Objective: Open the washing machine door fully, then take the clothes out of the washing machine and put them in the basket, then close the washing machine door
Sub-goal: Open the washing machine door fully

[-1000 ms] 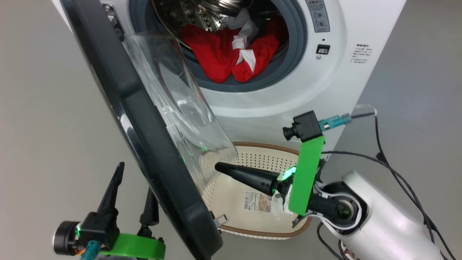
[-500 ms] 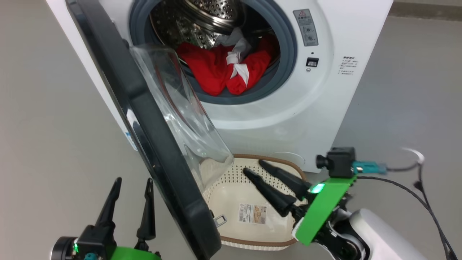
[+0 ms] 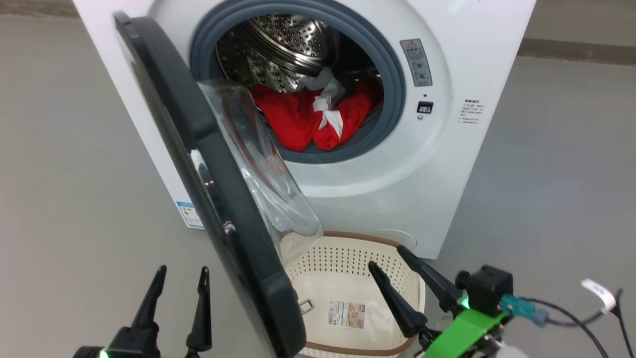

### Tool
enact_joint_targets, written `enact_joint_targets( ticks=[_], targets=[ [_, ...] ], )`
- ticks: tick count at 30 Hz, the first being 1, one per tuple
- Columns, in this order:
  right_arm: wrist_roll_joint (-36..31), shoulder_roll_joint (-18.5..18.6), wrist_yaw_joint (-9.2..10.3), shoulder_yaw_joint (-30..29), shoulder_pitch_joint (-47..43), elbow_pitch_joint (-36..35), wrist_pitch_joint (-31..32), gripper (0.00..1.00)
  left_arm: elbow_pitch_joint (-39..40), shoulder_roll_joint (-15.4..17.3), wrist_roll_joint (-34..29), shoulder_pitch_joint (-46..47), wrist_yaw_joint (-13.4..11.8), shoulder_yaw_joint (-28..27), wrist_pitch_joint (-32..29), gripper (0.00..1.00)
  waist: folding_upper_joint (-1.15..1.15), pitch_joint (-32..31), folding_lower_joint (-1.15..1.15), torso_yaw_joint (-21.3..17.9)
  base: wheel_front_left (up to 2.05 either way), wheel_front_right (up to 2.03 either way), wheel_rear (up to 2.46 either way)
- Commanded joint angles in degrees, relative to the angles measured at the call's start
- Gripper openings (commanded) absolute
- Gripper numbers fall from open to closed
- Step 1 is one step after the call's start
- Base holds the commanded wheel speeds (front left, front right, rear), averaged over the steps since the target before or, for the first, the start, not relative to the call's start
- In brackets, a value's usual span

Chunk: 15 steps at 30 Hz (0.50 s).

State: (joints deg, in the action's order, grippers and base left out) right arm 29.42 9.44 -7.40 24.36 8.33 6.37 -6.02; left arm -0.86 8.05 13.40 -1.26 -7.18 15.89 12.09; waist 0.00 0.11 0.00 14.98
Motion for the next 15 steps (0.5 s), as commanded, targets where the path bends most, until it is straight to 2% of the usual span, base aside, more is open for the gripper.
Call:
enact_joint_targets(
  ticks=[1,7,15],
  targets=[
    [-2.34,-1.37,-0.09,-0.31,-0.98,-2.41,-1.20,1.00,2.06,0.94,0.36,0.74,-0.57,-1.79,-0.05,1.00,0.00,-0.75,0.00,0.55,0.00,0.00,0.00],
    [-10.80,-4.85,-0.09,-4.64,-6.59,-6.25,-3.80,1.00,3.19,1.31,0.37,-0.34,-0.98,-1.53,-0.51,1.00,0.00,-1.51,0.00,1.00,0.00,0.00,0.00],
    [-17.75,-6.39,-0.09,-8.76,-11.84,-9.94,-5.80,1.00,4.46,1.71,0.32,-1.63,-1.70,-1.35,-0.75,1.00,0.00,-2.07,0.00,0.99,0.00,0.00,0.00]
  ],
)
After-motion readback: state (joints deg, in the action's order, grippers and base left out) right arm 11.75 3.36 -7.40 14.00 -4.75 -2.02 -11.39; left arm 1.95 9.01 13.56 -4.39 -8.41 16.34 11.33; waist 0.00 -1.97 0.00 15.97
